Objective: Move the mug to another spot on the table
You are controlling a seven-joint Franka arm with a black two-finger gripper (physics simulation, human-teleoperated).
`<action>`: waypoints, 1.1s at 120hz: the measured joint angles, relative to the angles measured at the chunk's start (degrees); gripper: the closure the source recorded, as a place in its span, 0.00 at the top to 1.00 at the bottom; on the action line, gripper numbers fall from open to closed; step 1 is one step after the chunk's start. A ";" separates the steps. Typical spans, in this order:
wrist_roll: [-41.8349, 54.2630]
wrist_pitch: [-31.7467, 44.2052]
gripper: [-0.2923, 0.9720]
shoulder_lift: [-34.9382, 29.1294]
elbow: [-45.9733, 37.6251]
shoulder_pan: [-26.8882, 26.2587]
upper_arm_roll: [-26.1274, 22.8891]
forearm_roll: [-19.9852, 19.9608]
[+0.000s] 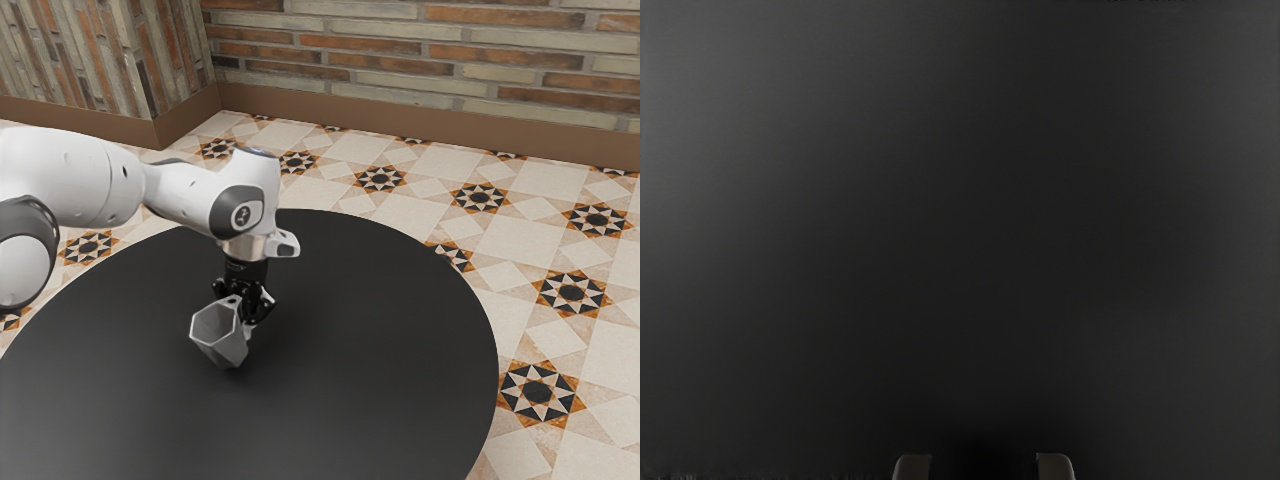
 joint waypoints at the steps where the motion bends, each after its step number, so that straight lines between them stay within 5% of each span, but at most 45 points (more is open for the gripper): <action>1: -0.22 0.00 0.16 0.00 -0.01 0.00 -0.01 -0.03; 8: -1.66 -0.01 0.18 0.01 -0.02 0.00 0.00 -0.29; 34: -5.92 -0.13 0.52 0.29 0.10 0.13 0.07 -1.79; 53: -8.40 1.03 0.65 0.93 0.39 0.48 0.08 -2.26; 132: -14.10 3.96 0.76 -0.31 4.42 1.26 0.46 -1.67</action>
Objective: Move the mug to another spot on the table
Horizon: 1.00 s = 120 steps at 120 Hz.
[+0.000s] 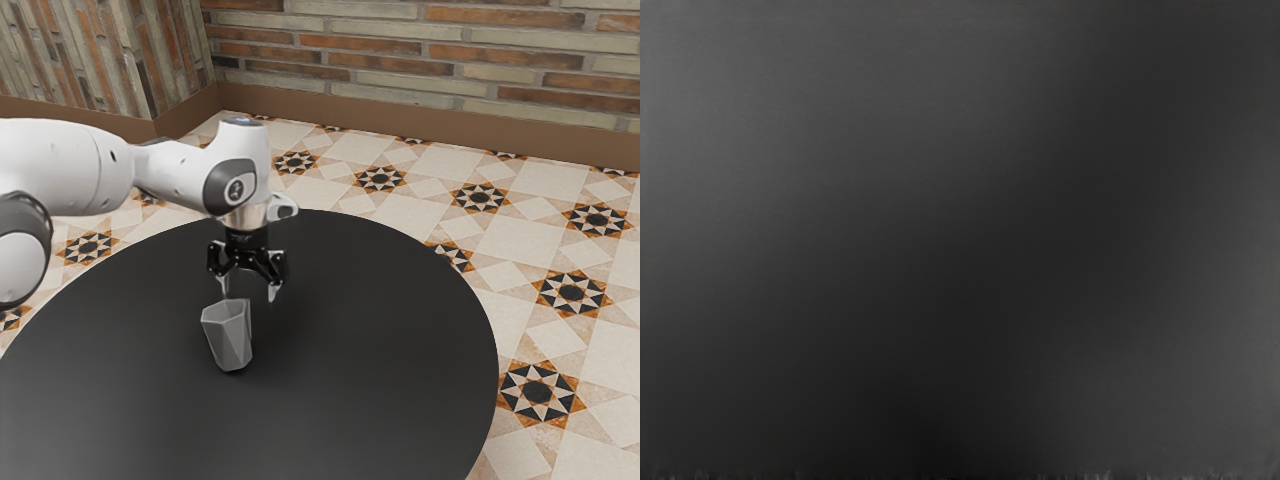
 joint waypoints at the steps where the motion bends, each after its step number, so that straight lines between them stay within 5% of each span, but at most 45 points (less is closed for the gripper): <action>1: -0.04 0.00 0.76 -0.11 -0.03 -0.01 0.01 0.01; 92: 0.86 -2.84 0.77 -23.50 -5.51 -1.07 2.24 3.57; 120: 3.26 -6.12 0.77 -25.62 -4.02 -1.82 1.85 5.04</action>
